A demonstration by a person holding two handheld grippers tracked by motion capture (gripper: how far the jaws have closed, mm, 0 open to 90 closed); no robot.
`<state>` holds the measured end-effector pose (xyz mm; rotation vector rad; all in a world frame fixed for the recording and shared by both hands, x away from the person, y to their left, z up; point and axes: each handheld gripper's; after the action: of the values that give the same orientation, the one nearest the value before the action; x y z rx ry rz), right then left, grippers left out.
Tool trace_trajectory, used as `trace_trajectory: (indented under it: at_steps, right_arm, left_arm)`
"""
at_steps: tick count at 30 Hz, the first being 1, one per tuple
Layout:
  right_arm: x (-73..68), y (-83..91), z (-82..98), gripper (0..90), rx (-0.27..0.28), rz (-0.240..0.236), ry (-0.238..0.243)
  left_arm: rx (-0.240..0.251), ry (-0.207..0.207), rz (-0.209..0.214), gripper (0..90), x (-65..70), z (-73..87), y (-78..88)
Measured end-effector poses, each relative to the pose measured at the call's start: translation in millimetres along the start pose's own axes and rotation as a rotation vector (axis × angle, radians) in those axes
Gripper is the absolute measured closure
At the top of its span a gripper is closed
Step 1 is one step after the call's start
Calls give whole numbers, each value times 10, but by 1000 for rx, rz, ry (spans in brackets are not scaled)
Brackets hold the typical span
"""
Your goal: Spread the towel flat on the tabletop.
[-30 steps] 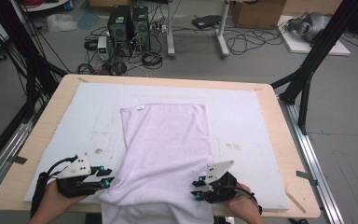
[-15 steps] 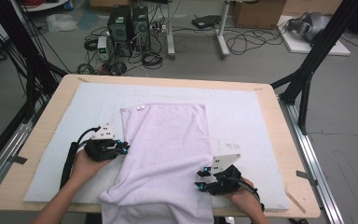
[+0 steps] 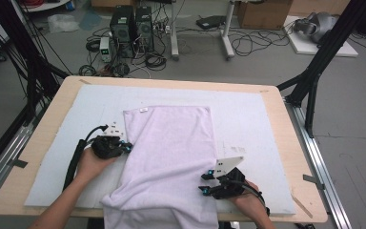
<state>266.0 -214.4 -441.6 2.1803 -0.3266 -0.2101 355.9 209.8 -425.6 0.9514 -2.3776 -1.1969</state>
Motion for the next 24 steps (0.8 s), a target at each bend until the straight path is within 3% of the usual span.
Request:
trace_trajectory:
  at_steps: [2, 4, 5, 10, 15, 16, 20, 22, 24]
  right_arm:
    - [6, 8, 4, 562, 6, 3, -3]
    - [14, 11, 5, 560, 9, 3, -3]
    - [17, 11, 5, 559, 11, 5, -5]
    - [21, 55, 19, 563, 16, 15, -11]
    - [34, 118, 63, 625, 22, 26, -24]
    - [37, 141, 73, 648, 19, 33, -18]
    - [63, 194, 145, 686, 31, 37, -49]
    - [69, 184, 161, 685, 26, 34, -51]
    - [57, 184, 159, 692, 19, 37, -45]
  left_arm:
    - [36, 47, -23, 867, -141, 28, 142]
    - [77, 80, -5, 806, -205, 65, 244]
    - [70, 77, 6, 747, -202, 82, 273]
    - [20, 2, 55, 685, -46, 233, 245]
    - [-14, 21, 68, 642, -26, 350, 157]
    - [-15, 22, 69, 643, -19, 363, 157]
    - [-19, -14, 65, 820, -9, 394, 185]
    - [-9, -27, 52, 823, 12, 406, 221]
    - [9, -24, 48, 747, 64, 421, 286]
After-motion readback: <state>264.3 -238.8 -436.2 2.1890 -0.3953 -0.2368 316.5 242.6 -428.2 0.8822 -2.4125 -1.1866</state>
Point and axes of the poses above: each handheld gripper's, and its own axes: y roughly backward along the jaws, z roughly out of its underside, x roughly to its right, and after that the axes turned 10 degrees about -x, right-handed
